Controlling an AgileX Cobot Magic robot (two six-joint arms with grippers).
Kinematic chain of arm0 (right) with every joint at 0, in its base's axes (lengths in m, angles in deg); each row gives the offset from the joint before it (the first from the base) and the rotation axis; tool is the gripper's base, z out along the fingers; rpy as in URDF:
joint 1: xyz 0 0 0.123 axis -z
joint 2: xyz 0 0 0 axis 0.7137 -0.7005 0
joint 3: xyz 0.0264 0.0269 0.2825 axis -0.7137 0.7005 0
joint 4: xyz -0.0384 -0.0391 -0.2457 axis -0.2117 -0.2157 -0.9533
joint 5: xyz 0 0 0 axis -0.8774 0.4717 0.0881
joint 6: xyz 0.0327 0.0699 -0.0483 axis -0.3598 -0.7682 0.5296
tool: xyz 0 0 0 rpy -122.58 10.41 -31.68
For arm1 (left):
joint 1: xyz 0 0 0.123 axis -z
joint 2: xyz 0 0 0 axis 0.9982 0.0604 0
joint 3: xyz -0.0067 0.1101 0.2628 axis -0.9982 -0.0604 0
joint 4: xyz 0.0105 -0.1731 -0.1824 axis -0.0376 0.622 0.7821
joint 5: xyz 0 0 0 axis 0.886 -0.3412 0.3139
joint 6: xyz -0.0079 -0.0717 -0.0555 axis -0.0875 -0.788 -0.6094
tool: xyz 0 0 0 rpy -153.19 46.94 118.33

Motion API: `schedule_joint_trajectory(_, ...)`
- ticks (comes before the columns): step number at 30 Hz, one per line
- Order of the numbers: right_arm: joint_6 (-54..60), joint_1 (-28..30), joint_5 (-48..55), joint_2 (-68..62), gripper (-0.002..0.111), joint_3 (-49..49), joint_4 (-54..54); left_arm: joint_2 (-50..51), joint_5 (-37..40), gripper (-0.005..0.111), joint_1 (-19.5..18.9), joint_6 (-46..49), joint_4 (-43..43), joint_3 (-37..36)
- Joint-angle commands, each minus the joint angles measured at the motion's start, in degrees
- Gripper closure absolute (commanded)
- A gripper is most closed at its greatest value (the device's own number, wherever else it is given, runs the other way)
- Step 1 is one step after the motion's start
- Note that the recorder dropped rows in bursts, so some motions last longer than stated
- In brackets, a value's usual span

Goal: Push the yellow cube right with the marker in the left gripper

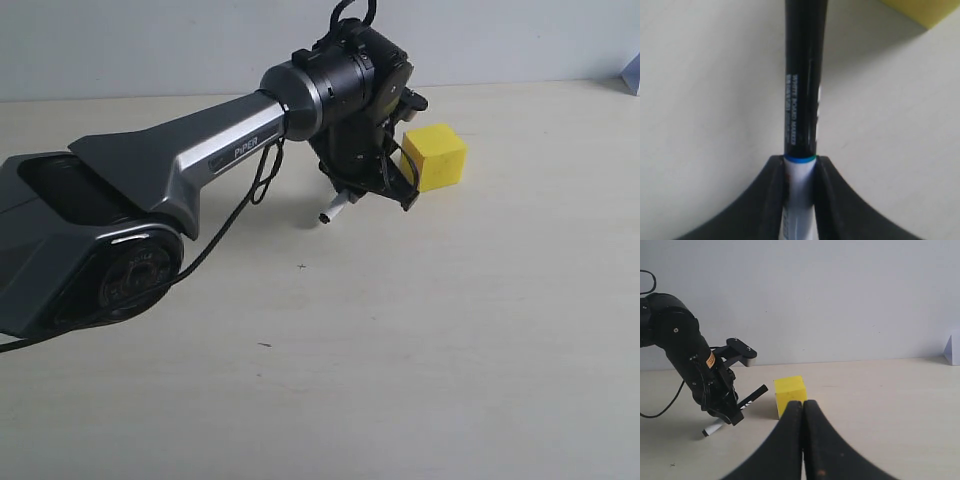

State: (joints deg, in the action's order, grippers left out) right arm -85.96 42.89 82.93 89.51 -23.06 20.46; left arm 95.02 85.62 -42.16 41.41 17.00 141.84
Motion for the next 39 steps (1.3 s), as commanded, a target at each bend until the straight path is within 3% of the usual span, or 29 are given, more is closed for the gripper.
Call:
schedule_joint_trajectory(1, 0.09, -0.05, -0.48, 0.3, 0.108, 0.28, -0.01, 0.12, -0.11, 0.107, 1.16, 3.46, -0.35, 0.42)
schedule_joint_trajectory(8, 0.09, -0.05, -0.48, 0.3, 0.108, 0.28, -0.01, 0.12, -0.11, 0.107, 3.46, 2.81, -12.95, 0.42)
schedule_joint_trajectory(14, 0.09, -0.05, -0.48, 0.3, 0.108, 0.28, -0.01, 0.12, -0.11, 0.107, 2.31, 1.4, -9.8, 0.55)
schedule_joint_trajectory(39, 0.09, -0.05, -0.48, 0.3, 0.108, 0.28, -0.01, -4.92, -0.11, 0.107, 2.01, 1.49, -11.06, 0.55)
